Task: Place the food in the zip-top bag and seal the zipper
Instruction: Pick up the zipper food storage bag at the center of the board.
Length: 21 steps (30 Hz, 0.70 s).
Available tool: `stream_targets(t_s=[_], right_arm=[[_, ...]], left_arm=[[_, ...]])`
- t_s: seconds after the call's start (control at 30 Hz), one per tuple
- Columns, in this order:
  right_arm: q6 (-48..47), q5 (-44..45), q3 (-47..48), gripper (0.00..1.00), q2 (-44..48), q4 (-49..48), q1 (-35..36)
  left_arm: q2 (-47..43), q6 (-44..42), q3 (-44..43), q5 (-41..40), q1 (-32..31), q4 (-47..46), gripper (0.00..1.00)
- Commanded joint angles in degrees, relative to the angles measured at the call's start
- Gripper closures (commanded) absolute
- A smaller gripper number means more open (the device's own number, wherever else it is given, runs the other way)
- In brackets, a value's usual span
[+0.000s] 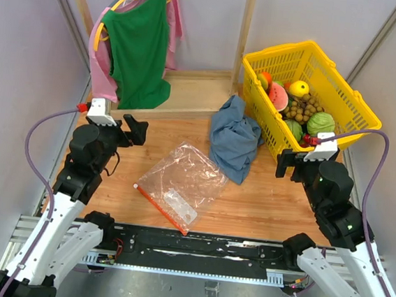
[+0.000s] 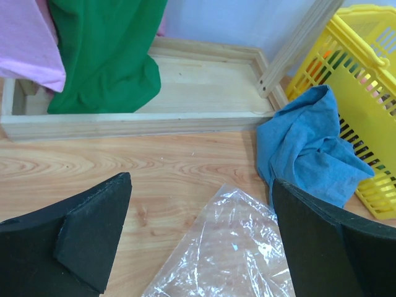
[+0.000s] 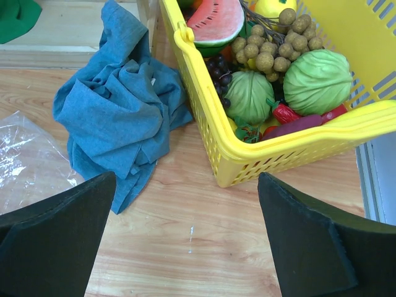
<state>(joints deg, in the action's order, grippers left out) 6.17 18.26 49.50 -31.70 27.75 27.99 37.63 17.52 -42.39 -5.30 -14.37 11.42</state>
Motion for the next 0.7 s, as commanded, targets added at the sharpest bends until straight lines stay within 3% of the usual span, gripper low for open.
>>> stream_targets(t_s=[0.0, 0.47, 0.67], right_arm=[[-0.3, 0.5, -0.2, 0.02, -0.5, -2.2, 0.7], [-1.2, -3.5, -3.5, 0.02, 3.6, -5.4, 0.8], [-1.4, -6.9, -5.4, 0.02, 4.2, -7.2, 0.8]], left_arm=[[1.2, -1.4, -0.7, 3.5, 0.2, -2.6, 0.01], [14.6, -2.5, -3.6, 13.7, 0.2, 0.9, 0.01], [25.4, -5.8, -7.2, 15.9, 0.2, 6.7, 0.01]])
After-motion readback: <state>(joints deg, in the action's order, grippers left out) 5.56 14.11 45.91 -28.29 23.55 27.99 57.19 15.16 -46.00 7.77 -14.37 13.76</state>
